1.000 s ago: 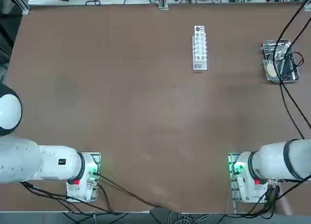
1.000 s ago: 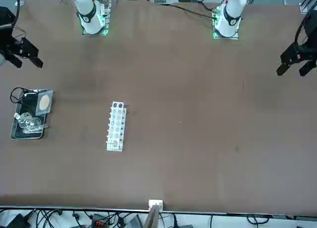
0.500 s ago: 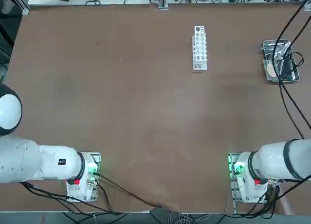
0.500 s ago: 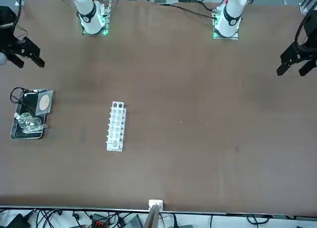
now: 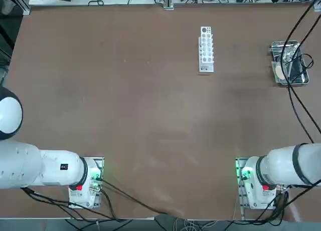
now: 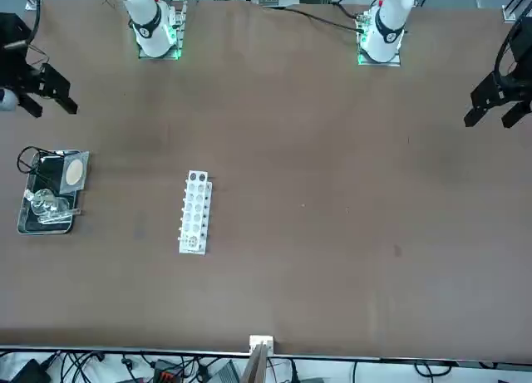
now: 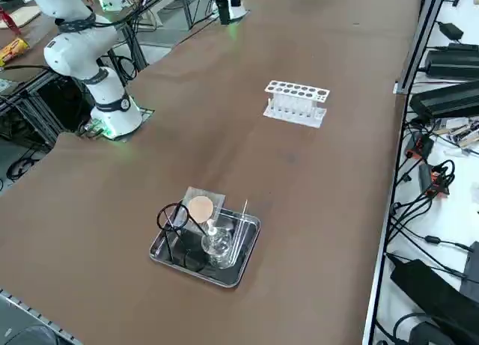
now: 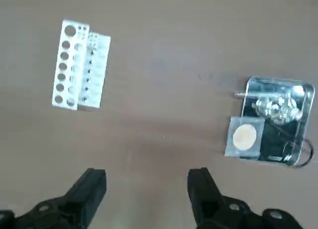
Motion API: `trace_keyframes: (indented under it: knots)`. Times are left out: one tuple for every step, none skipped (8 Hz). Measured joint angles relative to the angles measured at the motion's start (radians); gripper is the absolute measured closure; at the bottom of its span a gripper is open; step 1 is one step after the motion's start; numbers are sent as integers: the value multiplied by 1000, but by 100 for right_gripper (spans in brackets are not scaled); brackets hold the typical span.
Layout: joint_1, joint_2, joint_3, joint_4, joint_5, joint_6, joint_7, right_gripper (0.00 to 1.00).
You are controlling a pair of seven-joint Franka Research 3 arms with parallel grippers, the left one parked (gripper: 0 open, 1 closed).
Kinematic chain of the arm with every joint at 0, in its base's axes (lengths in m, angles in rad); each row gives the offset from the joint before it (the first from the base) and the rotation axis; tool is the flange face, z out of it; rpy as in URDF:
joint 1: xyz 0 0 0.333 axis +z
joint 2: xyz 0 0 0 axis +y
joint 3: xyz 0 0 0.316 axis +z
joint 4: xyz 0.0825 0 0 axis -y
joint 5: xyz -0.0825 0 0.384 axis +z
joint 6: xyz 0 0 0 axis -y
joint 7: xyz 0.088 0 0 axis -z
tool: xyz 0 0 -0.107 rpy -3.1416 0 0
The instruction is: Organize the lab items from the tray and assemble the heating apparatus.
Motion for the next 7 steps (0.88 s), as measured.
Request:
trace_keyframes:
  knots:
    - [-22,22,-5,-1,0,14,-119,0]
    - [-45,52,-8,-2,0,42,-220,0]
    - [-67,85,-10,-2,0,76,-305,0]
    - [-88,117,-10,-2,0,114,-391,0]
    - [-109,148,-11,-3,0,147,-478,0]
    - [-132,181,-11,-4,0,181,-568,0]
    - [-155,214,-11,-4,14,216,-639,0]
